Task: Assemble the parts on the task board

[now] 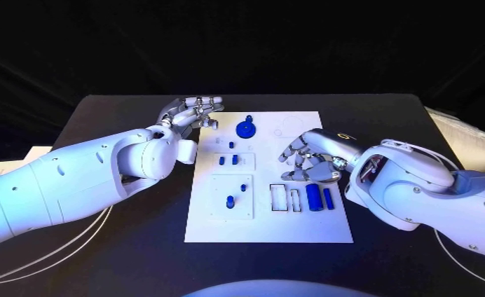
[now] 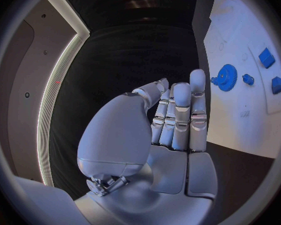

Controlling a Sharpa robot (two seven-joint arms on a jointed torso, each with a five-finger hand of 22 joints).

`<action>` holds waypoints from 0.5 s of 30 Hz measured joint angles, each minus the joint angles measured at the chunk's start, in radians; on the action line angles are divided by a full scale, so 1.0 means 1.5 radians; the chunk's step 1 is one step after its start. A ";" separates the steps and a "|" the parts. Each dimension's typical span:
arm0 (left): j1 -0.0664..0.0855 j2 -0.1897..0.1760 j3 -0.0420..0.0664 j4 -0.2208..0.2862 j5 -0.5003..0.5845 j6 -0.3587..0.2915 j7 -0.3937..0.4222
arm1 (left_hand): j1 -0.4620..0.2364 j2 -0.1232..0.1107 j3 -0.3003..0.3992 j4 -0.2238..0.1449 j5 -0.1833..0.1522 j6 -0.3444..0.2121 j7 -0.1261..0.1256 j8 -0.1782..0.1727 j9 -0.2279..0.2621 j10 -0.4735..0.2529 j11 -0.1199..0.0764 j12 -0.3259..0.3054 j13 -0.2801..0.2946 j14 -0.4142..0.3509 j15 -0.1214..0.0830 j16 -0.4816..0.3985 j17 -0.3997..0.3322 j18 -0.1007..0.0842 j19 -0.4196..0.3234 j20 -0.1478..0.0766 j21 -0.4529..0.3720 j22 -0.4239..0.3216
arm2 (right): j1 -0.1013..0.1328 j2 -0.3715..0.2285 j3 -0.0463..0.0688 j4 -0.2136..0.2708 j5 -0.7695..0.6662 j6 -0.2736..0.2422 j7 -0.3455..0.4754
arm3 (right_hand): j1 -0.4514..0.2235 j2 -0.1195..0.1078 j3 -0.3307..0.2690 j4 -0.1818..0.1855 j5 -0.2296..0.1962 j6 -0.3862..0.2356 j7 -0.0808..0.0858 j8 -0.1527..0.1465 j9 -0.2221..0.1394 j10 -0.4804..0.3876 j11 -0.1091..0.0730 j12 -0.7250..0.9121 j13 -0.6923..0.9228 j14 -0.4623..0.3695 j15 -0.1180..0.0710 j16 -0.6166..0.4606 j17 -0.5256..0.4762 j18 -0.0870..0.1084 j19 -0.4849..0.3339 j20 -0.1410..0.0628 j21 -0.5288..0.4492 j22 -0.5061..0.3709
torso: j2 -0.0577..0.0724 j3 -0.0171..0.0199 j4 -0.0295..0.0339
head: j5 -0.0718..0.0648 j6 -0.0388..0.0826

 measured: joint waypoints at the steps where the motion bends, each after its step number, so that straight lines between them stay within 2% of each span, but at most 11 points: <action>1: 0.000 0.000 0.000 0.000 0.000 0.000 0.000 | 0.000 0.000 0.000 0.000 0.000 0.000 0.000 0.000 0.000 0.000 0.000 0.000 0.000 0.000 0.000 0.000 0.000 0.000 0.000 0.000 0.000 0.000 | -0.001 -0.013 -0.002 0.005 0.010 0.001 -0.016 | -0.002 0.000 -0.008 0.008 0.006 0.002 -0.003 0.005 0.001 0.004 -0.003 0.025 0.022 0.001 -0.001 0.015 0.024 0.000 0.010 -0.002 0.011 0.018 | -0.001 0.0001 -0.0012 | -0.002 0.000; 3: 0.000 -0.001 0.000 0.001 0.000 0.000 0.000 | 0.000 0.000 0.000 0.000 0.000 0.000 0.000 0.000 0.000 0.000 0.000 0.000 0.000 0.000 0.000 0.000 0.000 0.000 0.000 0.000 0.000 0.000 | -0.003 -0.032 -0.006 0.012 0.020 0.003 -0.039 | -0.002 0.000 -0.029 0.029 0.016 0.001 -0.005 0.021 0.003 -0.012 -0.009 0.134 0.138 0.001 -0.004 0.040 0.061 0.000 0.020 -0.007 0.029 0.045 | -0.002 -0.0003 -0.0036 | -0.006 0.001; 4: 0.000 -0.002 0.000 0.002 0.000 0.000 0.000 | 0.000 0.000 0.000 0.000 0.000 0.000 0.000 0.000 0.000 0.000 0.000 0.000 0.000 0.000 0.000 0.000 0.000 0.000 0.000 0.000 0.000 0.000 | -0.005 -0.043 -0.009 0.015 0.025 0.005 -0.054 | -0.001 0.001 -0.040 0.040 0.023 -0.001 -0.007 0.029 0.004 -0.026 -0.008 0.190 0.201 0.001 -0.004 0.047 0.072 0.000 0.022 -0.008 0.034 0.053 | -0.002 -0.0004 -0.0051 | -0.009 0.001; 5: 0.000 -0.002 0.000 0.002 0.000 0.000 0.000 | 0.000 0.000 0.000 0.000 0.000 0.000 0.000 0.000 0.000 0.000 0.000 0.000 0.000 0.000 0.000 0.000 0.000 0.000 0.000 0.000 0.000 0.000 | -0.006 -0.050 -0.010 0.016 0.028 0.006 -0.065 | 0.004 0.006 -0.051 0.051 0.031 -0.003 -0.007 0.038 0.005 -0.037 -0.007 0.240 0.258 0.001 -0.004 0.052 0.081 -0.008 0.024 -0.006 0.039 0.059 | -0.003 -0.0008 -0.0063 | -0.011 0.001; 8: 0.000 -0.004 -0.001 0.002 0.000 0.000 0.000 | 0.000 0.000 0.000 0.000 0.000 0.000 0.000 0.000 0.000 0.000 0.000 0.000 0.000 0.000 0.000 0.000 0.000 0.000 0.000 0.000 0.000 0.000 | -0.007 -0.065 -0.015 0.021 0.033 0.011 -0.091 | 0.013 0.015 -0.073 0.070 0.053 -0.003 -0.007 0.053 0.006 -0.041 -0.007 0.330 0.366 0.001 -0.004 0.065 0.104 -0.010 0.027 -0.004 0.044 0.068 | -0.005 -0.0012 -0.0104 | -0.017 0.002; 12: 0.000 -0.004 -0.001 0.003 0.000 0.000 0.000 | 0.000 0.000 0.000 0.000 0.000 -0.001 0.001 0.000 0.000 -0.005 0.000 0.000 0.000 0.000 0.000 0.000 -0.001 0.000 0.000 0.000 0.000 0.000 | -0.010 -0.079 -0.020 0.033 0.030 0.022 -0.130 | 0.011 0.018 -0.102 0.088 0.055 -0.013 -0.007 0.063 0.006 -0.055 -0.004 0.352 0.400 0.001 -0.004 0.067 0.110 -0.010 0.026 -0.004 0.044 0.068 | -0.007 -0.0018 -0.0134 | -0.021 0.002; 15: -0.001 -0.004 -0.001 0.003 0.000 0.000 0.000 | 0.000 0.000 0.000 0.000 0.000 -0.003 0.002 0.000 0.000 -0.005 0.000 0.000 0.000 0.000 0.000 0.000 -0.001 0.000 0.000 0.000 0.000 0.001 | -0.015 -0.080 -0.022 0.040 0.022 0.032 -0.157 | 0.005 0.024 -0.115 0.092 0.055 -0.013 -0.006 0.068 0.006 -0.056 -0.003 0.362 0.415 0.001 -0.004 0.067 0.112 -0.010 0.026 -0.004 0.047 0.068 | -0.008 -0.0019 -0.0139 | -0.024 0.002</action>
